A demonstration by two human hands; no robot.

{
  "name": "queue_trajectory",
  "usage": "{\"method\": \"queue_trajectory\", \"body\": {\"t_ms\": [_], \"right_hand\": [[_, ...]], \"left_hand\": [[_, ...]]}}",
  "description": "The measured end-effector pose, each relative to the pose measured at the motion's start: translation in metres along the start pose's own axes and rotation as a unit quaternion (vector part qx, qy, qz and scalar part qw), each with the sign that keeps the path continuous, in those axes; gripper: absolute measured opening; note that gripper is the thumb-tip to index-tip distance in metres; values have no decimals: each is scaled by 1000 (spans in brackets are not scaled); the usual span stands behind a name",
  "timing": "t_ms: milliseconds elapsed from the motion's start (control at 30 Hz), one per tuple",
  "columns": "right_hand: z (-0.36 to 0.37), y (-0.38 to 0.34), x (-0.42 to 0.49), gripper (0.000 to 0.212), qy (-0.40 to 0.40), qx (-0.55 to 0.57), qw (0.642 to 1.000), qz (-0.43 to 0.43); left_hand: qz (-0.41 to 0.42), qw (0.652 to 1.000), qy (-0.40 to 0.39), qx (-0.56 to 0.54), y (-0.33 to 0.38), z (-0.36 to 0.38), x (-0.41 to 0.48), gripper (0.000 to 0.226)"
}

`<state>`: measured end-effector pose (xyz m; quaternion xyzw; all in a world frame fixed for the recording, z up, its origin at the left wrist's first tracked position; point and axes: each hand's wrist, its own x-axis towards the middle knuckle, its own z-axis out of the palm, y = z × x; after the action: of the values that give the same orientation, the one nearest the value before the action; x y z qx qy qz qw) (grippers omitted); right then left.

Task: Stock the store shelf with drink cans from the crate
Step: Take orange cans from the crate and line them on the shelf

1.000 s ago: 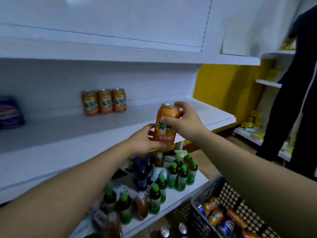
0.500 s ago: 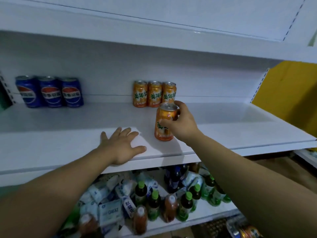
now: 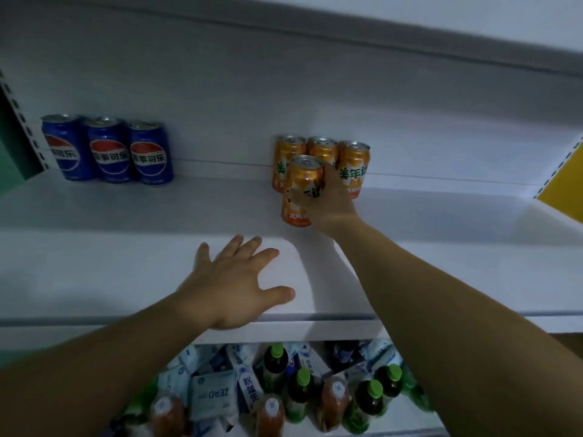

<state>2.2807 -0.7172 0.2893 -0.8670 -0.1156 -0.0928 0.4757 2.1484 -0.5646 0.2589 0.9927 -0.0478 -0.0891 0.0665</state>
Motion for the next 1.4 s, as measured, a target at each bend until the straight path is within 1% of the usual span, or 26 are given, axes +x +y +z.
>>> {"method": "queue_trajectory", "body": {"t_ms": [100, 233, 433, 633, 867, 933, 1067, 1100, 1233, 1300, 1400], "right_hand": [[6, 3, 10, 72, -2, 16, 1000, -12], [11, 5, 20, 73, -4, 10, 1000, -16], [18, 9, 31, 71, -5, 37, 999, -16], [23, 10, 40, 74, -3, 51, 999, -6], [16, 8, 28, 78, -23, 15, 1000, 1], [3, 8, 18, 72, -18, -18, 1000, 16], [-39, 7, -12, 55, -10, -110, 992, 56], [-51, 8, -21, 55, -6, -122, 990, 67], [-98, 13, -61, 74, 13, -181, 975, 128], [-122, 16, -85, 75, 31, -199, 967, 153], [-164, 25, -126, 74, 60, -225, 955, 185]], "left_hand": [[0, 1000, -4, 0, 0, -1, 0, 83], [0, 1000, -8, -4, 0, -2, -1, 83], [0, 1000, -12, -2, -1, -1, 0, 84], [0, 1000, -12, 5, -2, 0, 1, 84], [1, 1000, -9, -11, -1, 0, 0, 83], [3, 1000, -3, -21, -1, 0, 0, 83], [5, 1000, -1, -28, 1, -2, -1, 83], [5, 1000, -4, -26, 1, -3, -2, 82], [11, 999, -9, -33, 7, -11, -4, 80], [47, 997, -7, -55, 27, -16, -3, 79], [160, 985, 0, -60, 90, -17, -2, 80]]}}
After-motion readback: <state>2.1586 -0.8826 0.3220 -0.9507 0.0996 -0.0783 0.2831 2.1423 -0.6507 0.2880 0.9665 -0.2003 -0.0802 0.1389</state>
